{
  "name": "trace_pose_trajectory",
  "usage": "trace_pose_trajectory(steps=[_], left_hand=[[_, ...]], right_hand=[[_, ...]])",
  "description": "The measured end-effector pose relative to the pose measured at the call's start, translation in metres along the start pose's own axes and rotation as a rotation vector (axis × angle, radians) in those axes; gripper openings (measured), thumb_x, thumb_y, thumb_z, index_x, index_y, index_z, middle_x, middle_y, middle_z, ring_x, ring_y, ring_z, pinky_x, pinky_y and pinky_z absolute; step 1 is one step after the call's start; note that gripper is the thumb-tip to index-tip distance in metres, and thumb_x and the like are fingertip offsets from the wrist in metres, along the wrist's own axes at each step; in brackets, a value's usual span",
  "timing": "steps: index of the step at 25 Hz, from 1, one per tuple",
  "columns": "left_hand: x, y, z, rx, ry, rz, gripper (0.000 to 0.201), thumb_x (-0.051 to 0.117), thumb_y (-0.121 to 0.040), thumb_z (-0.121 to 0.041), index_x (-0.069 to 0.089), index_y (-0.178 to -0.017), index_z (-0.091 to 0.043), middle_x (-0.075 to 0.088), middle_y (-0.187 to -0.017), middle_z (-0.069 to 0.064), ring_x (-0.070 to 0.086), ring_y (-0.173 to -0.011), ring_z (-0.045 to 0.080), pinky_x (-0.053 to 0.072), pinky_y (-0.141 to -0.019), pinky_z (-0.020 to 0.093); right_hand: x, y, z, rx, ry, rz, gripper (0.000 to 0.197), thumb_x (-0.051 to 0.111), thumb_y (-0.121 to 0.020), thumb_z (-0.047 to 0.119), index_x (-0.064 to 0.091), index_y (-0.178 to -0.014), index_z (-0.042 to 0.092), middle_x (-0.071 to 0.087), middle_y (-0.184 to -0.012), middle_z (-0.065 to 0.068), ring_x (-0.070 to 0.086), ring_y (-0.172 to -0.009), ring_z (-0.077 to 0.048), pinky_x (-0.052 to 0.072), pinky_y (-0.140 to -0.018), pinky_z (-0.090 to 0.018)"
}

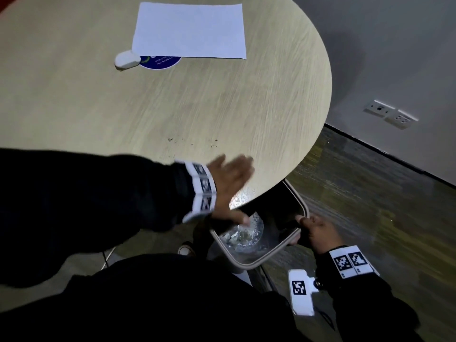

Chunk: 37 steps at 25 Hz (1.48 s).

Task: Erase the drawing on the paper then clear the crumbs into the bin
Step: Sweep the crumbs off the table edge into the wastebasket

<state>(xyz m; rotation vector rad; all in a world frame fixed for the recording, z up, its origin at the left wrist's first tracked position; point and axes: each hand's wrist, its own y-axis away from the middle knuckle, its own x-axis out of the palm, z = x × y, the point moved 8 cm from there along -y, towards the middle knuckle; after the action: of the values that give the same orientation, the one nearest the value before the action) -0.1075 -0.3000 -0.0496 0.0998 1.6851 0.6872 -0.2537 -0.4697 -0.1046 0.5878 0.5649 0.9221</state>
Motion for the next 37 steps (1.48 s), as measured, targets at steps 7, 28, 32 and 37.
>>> trace_pose_trajectory(steps=[7, 28, 32, 37], left_hand=[[-0.035, -0.034, 0.028, -0.154, 0.054, -0.061, 0.107, 0.02, -0.079, -0.083, -0.009, -0.152, -0.01, -0.016, -0.16, 0.009, -0.013, -0.147, 0.02, -0.008, -0.115, 0.05], [0.016, 0.018, -0.009, 0.066, 0.027, 0.047, 0.112, 0.024, -0.078, -0.084, -0.016, -0.149, -0.008, -0.03, -0.153, 0.01, -0.024, -0.143, 0.023, -0.007, -0.118, 0.043], [0.002, 0.013, 0.008, -0.021, 0.007, -0.003, 0.111, 0.019, -0.077, -0.084, -0.01, -0.151, -0.007, -0.02, -0.158, 0.011, -0.015, -0.146, 0.022, -0.005, -0.116, 0.045], [-0.011, 0.008, 0.116, -0.394, 0.118, -0.127, 0.112, 0.025, -0.077, -0.085, -0.003, -0.153, -0.008, -0.01, -0.161, 0.01, -0.007, -0.148, 0.021, -0.002, -0.117, 0.041]], right_hand=[[-0.005, 0.0, -0.001, -0.009, -0.006, -0.008, 0.023, 0.043, -0.096, 0.001, 0.055, -0.085, -0.015, 0.053, -0.037, -0.015, 0.054, -0.031, -0.018, 0.045, -0.036, -0.017], [0.007, -0.006, -0.014, -0.01, -0.054, 0.027, 0.024, 0.045, -0.096, 0.003, 0.055, -0.087, -0.017, 0.057, -0.044, -0.018, 0.058, -0.035, -0.022, 0.049, -0.039, -0.022], [0.004, -0.001, -0.014, -0.02, -0.03, 0.012, 0.029, 0.045, -0.096, 0.003, 0.057, -0.07, -0.006, 0.056, -0.042, -0.018, 0.057, -0.035, -0.022, 0.049, -0.04, -0.022], [0.008, 0.003, -0.016, -0.01, -0.042, 0.029, 0.023, 0.044, -0.096, 0.003, 0.052, -0.077, -0.007, 0.057, -0.042, -0.017, 0.058, -0.035, -0.021, 0.049, -0.039, -0.021]])
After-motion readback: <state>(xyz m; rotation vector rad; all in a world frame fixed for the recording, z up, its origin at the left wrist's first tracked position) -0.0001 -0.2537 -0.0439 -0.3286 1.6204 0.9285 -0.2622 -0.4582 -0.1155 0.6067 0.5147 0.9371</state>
